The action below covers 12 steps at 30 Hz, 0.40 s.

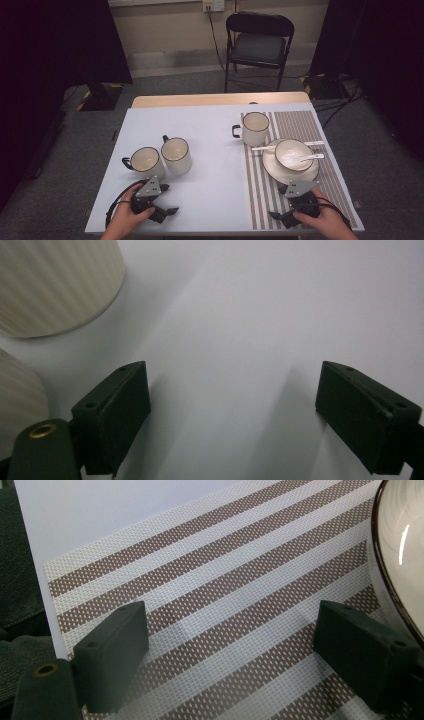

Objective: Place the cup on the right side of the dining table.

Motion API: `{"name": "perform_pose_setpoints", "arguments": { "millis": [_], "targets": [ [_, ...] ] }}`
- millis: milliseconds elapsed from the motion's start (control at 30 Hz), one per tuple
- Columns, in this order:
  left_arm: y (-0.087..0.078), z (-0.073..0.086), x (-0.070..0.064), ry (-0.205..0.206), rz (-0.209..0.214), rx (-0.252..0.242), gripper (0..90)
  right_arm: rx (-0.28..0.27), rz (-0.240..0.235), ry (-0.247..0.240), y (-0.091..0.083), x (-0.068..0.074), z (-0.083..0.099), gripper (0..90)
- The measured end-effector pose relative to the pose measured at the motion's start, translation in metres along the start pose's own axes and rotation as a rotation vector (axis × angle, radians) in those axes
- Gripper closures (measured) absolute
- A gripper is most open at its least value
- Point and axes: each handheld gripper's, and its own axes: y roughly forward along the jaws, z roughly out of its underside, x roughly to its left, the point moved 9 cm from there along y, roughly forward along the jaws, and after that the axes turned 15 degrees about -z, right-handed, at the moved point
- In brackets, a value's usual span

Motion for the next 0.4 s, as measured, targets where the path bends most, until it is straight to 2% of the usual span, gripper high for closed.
{"name": "perform_pose_setpoints", "arguments": {
  "millis": [200,400],
  "targets": [
    [0.0,0.0001,0.0,0.001,0.0,-0.001,13.3,-0.035,-0.007,-0.013,-0.0001,-0.0001,0.0011,13.0],
    [0.0,0.0001,0.0,0.001,0.0,-0.001,13.3,-0.033,-0.015,-0.019,-0.0004,0.0,0.0018,12.4]
  ]
}}
